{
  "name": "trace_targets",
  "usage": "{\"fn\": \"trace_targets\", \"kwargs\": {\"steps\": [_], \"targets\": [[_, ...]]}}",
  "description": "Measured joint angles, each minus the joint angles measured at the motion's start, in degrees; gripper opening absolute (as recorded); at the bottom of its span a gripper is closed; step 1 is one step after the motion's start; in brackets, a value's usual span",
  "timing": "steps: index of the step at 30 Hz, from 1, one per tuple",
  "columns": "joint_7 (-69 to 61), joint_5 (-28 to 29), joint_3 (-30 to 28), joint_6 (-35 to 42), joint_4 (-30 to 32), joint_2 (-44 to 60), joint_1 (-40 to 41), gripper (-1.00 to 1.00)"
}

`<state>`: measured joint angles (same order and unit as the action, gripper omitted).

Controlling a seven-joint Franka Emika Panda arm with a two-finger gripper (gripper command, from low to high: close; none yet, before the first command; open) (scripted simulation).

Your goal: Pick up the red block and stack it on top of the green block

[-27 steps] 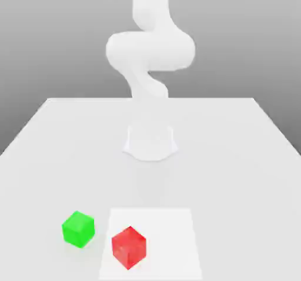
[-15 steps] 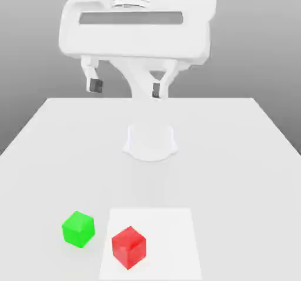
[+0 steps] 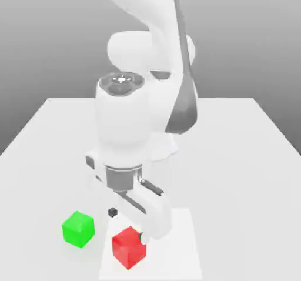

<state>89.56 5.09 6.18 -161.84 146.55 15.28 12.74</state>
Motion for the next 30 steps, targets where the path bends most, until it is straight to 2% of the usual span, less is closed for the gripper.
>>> {"fn": "trace_targets", "kwargs": {"steps": [1, 2, 9, 15, 24, 27, 30], "targets": [[0.36, 0.46, -0.72, -1.73, -0.29, 2.09, -0.61, 0.0], [0.72, 0.92, -1.24, -3.02, -0.51, 3.64, -1.04, -1.0], [0.83, 1.02, -1.24, -3.21, -0.52, 3.76, -1.03, -1.0], [-0.59, -2.7, 0.33, 5.42, 1.32, -6.77, 0.54, -1.0], [21.7, -5.24, -5.23, 9.58, 6.22, -15.93, 9.64, -1.0], [26.07, -4.87, -5.45, 7.39, 6.87, -14.42, 13.1, -1.0], [27.0, -4.31, -4.74, 2.23, 6.73, -9.14, 12.13, -1.0]]}}
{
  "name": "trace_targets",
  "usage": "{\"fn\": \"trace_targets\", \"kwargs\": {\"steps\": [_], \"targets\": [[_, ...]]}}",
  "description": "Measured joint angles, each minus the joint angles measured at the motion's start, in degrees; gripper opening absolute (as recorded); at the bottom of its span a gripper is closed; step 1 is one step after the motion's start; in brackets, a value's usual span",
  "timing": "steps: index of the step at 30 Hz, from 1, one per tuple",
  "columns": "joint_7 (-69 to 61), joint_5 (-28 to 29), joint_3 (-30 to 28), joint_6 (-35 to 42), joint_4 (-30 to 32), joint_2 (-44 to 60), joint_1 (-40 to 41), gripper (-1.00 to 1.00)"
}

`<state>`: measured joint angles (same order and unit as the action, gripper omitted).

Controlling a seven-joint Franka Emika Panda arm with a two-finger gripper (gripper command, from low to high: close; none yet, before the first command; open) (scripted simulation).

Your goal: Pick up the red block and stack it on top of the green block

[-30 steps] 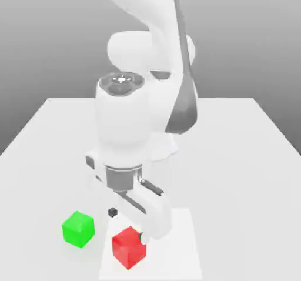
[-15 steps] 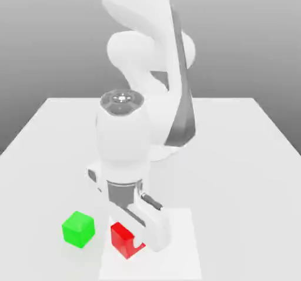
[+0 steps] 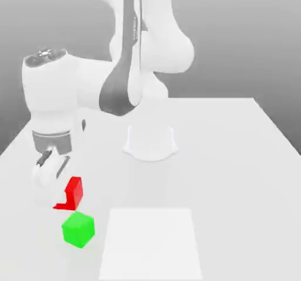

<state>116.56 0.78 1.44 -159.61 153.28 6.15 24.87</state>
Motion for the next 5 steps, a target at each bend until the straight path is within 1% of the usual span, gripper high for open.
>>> {"fn": "trace_targets", "kwargs": {"steps": [1, 2, 5], "targets": [[0.1, 0.09, 0.03, -1.85, -0.05, 1.93, -0.08, -1.0], [0.15, 0.15, 0.05, -2.95, -0.08, 3.09, -0.11, 1.0], [0.15, 0.15, 0.05, -2.96, -0.08, 3.09, -0.11, 1.0]]}}
